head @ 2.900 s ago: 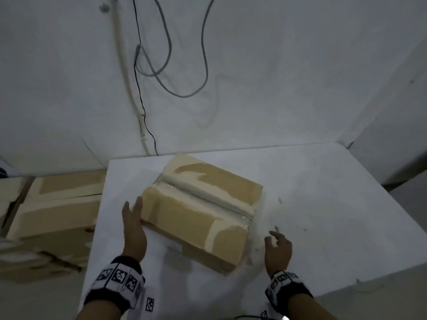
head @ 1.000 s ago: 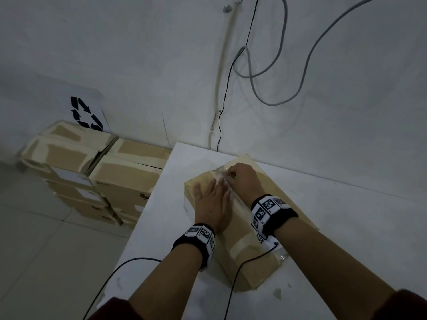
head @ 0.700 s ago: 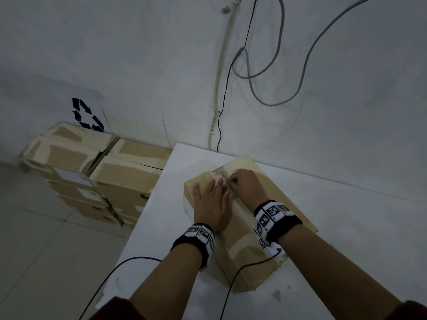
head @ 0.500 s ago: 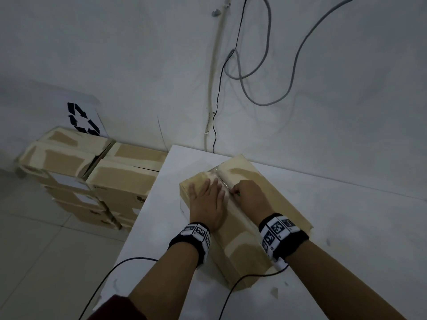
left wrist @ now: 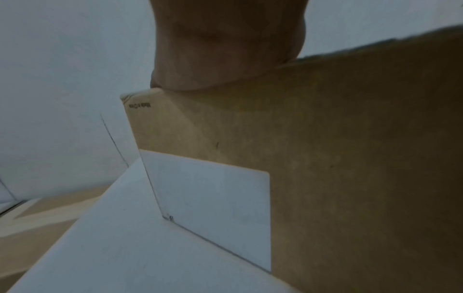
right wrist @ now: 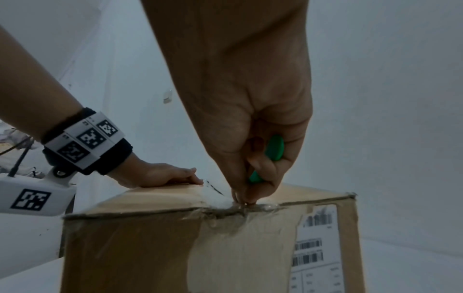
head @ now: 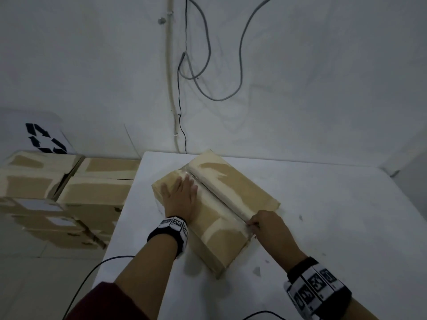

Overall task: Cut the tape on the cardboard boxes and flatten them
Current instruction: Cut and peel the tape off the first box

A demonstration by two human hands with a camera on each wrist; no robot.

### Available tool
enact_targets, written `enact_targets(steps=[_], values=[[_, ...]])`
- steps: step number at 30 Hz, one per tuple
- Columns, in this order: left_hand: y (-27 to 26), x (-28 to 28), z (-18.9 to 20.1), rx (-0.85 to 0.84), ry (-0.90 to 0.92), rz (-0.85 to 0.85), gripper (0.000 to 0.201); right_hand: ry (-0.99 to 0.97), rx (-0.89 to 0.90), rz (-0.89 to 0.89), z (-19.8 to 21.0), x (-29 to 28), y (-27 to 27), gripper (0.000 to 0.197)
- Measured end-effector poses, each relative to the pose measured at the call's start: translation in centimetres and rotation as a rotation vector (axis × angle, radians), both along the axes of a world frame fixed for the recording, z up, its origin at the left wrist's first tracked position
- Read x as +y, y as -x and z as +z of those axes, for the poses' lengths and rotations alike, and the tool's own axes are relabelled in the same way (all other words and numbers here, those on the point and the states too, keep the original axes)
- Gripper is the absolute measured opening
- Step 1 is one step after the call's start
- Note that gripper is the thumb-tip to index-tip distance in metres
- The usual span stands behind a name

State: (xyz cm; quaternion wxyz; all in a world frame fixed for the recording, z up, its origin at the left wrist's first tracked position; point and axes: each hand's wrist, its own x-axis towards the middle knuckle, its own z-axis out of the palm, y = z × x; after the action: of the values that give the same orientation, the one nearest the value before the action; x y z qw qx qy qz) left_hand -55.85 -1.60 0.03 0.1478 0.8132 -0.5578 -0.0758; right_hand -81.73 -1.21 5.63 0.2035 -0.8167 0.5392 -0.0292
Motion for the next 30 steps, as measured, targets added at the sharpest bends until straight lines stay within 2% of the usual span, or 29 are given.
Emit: enact_targets(steps=[3,7,11,12,13,15,17,18,22,26,30], values=[[0.3,0.1,0.1,-0.025,-0.037,0.003,0.088,0.041,-0.040,-0.011,-0.5,0.6,0.9,0.022],[0.9,1.4,0.2,-0.033,-0.108,0.073,0.058,0.122,-0.073,-0.008,-0.5,0.6,1.2,0.023],[2.7,3.0,0.4,-0.030,-0.132,0.196,0.058,0.155,-0.120,-0.024,-0.1,-1.2,1.2,0.024],[3.2,3.2,0.8,-0.057,-0.089,0.144,0.056,0.143,-0.120,-0.019,-0.1,-1.5,1.1,0.023],[3.7,3.3,1.1,-0.083,-0.017,0.017,0.054,0.139,-0.119,-0.013,-0.1,-1.7,1.1,0.022],[5.2,3.4,1.6,-0.008,0.133,-0.368,0.056,0.144,-0.138,-0.018,-0.2,-1.7,1.3,0.018],[7.3,3.4,2.0,0.079,0.127,-0.649,0.059,0.143,-0.182,-0.034,-0.5,-1.7,1.5,0.014],[8.2,3.3,1.8,0.076,0.096,-0.712,0.061,0.135,-0.203,-0.041,-0.6,-1.6,1.7,0.012],[9.7,2.7,1.4,0.069,0.115,-0.691,0.068,0.137,-0.230,-0.028,-1.1,-1.4,2.1,0.010],[10.0,1.8,2.5,0.057,-0.023,-0.673,0.080,0.157,-0.287,-0.056,-1.4,-0.9,2.4,0.012],[11.0,0.7,4.1,-0.009,-0.188,-0.652,0.084,0.148,-0.283,-0.068,-1.5,-1.1,2.6,0.012]])
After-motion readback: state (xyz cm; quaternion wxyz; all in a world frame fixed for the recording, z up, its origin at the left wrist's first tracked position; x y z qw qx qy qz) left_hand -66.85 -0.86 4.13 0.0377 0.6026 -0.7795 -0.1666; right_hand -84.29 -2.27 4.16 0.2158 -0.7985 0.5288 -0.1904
